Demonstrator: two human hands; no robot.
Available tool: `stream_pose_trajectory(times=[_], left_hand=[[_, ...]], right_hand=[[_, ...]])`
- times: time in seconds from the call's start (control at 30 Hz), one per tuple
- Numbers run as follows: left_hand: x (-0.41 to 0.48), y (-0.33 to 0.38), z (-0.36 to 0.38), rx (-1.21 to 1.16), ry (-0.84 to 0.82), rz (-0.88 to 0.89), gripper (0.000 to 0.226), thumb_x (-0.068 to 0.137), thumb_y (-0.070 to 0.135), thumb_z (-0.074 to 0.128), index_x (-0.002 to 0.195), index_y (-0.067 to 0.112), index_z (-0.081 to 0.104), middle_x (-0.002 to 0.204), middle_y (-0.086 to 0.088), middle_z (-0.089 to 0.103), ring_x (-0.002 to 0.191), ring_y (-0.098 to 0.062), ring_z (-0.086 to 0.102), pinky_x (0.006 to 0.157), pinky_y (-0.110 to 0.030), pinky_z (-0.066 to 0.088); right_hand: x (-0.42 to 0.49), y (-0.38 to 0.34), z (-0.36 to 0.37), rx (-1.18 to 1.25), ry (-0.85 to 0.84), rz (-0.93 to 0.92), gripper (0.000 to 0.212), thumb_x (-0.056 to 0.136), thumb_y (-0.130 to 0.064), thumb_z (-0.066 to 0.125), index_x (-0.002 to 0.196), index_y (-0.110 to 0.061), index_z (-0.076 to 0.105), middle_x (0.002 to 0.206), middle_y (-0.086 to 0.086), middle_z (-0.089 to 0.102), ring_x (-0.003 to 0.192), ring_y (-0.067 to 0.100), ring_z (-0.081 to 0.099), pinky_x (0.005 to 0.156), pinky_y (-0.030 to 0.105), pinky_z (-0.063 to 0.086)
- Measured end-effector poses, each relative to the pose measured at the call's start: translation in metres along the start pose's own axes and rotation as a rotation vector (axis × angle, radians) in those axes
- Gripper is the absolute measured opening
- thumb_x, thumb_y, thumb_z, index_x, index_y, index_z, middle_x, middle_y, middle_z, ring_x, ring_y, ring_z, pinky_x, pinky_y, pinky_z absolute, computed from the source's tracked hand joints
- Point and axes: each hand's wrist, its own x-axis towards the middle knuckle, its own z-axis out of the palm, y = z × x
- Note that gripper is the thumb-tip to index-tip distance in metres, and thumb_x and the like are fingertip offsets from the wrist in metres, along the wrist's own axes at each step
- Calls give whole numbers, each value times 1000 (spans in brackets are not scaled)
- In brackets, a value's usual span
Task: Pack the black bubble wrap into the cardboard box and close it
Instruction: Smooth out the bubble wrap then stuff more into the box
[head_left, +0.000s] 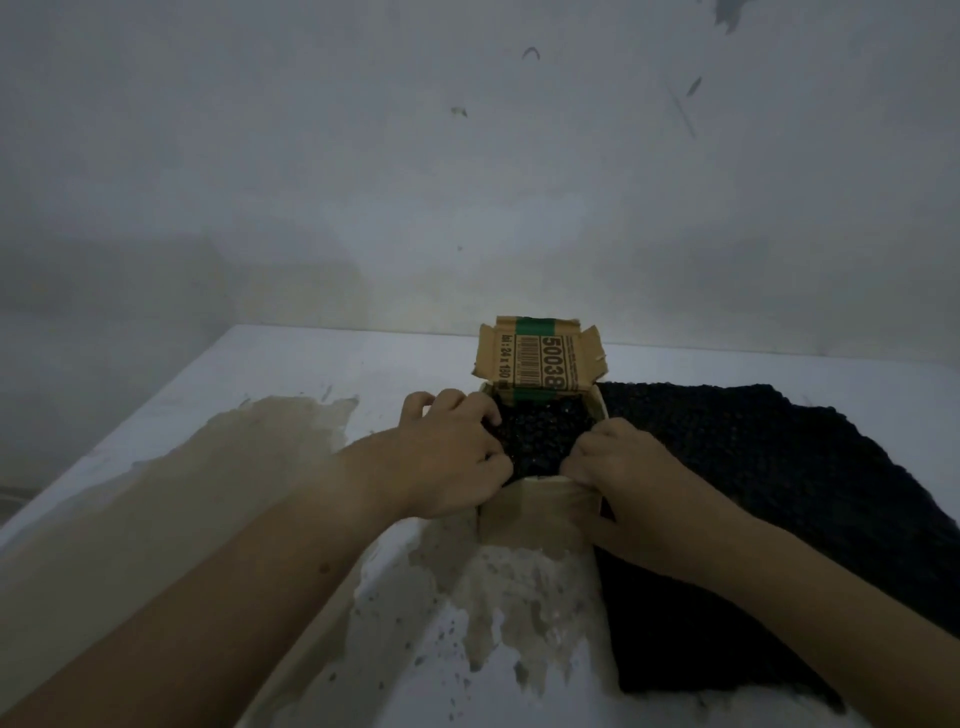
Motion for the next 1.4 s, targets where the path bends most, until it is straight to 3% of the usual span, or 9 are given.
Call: stream_pose_trajectory(times=[0.13,0.27,0.37,0.53,0.7,0.93,1.03,1.17,1.4], left_hand=[[15,5,0,43,-84,-79,28,99,37,35,85,26,57,119,-2,38,112,-24,33,96,-38,24],[27,2,-7,-116,-61,-78,27,88,36,55,65,23,54,97,-1,56,81,-19,50,73,-35,32],[19,-7,-18,-330,10,-20,6,87,29,65,92,27,63,102,4,62,89,-17,60,73,-32,48],[9,-21,-25,-516,0,-112,35,82,24,72,110,29,52,133,3,43,112,-21,55,78,-30,50],[25,-11,-27,-272,-83,-271,62,74,34,79,122,25,40,123,-3,36,93,-22,55,65,-29,45],[52,10,1,-174,-70,-372,91,86,14,63,150,9,-1,126,-16,47,109,-28,57,70,-30,47],[43,-5,-8,-300,-99,-268,83,81,19,69,145,21,15,107,-8,56,92,-21,60,66,-30,50],[30,-17,-29,-568,-157,-233,21,89,24,60,107,25,50,110,-5,63,98,-21,64,69,-30,50],[41,0,-30,-65,-109,-178,29,83,23,69,111,16,67,107,-1,64,94,-19,61,73,-28,49]], right_hand=[[-5,-3,-7,301,91,83,35,84,-20,65,112,-37,53,101,-19,52,95,0,47,79,24,46],[1,-8,-6,130,27,58,41,86,-25,61,124,-37,54,113,-13,56,105,12,48,90,33,43],[9,-8,-7,94,-16,98,33,91,-22,56,121,-35,59,113,-7,54,105,19,48,90,40,43],[14,-12,-8,-11,-135,108,27,96,-27,48,118,-36,61,108,-4,33,103,19,36,77,34,27],[16,-17,-11,-25,-185,131,27,91,-32,50,115,-34,62,113,-3,26,108,21,30,83,36,25],[3,4,-18,138,6,54,37,81,-31,63,118,-33,65,118,-13,56,107,7,52,93,28,43],[-4,11,-31,-131,80,78,37,75,-55,57,104,-35,68,107,-18,65,120,15,48,102,34,31],[2,2,-35,-338,-142,62,46,76,-63,47,95,-30,72,103,-12,66,123,25,39,104,39,21],[19,-9,-32,-361,-304,117,32,82,-47,55,100,-25,71,119,-4,63,143,31,15,113,44,10]])
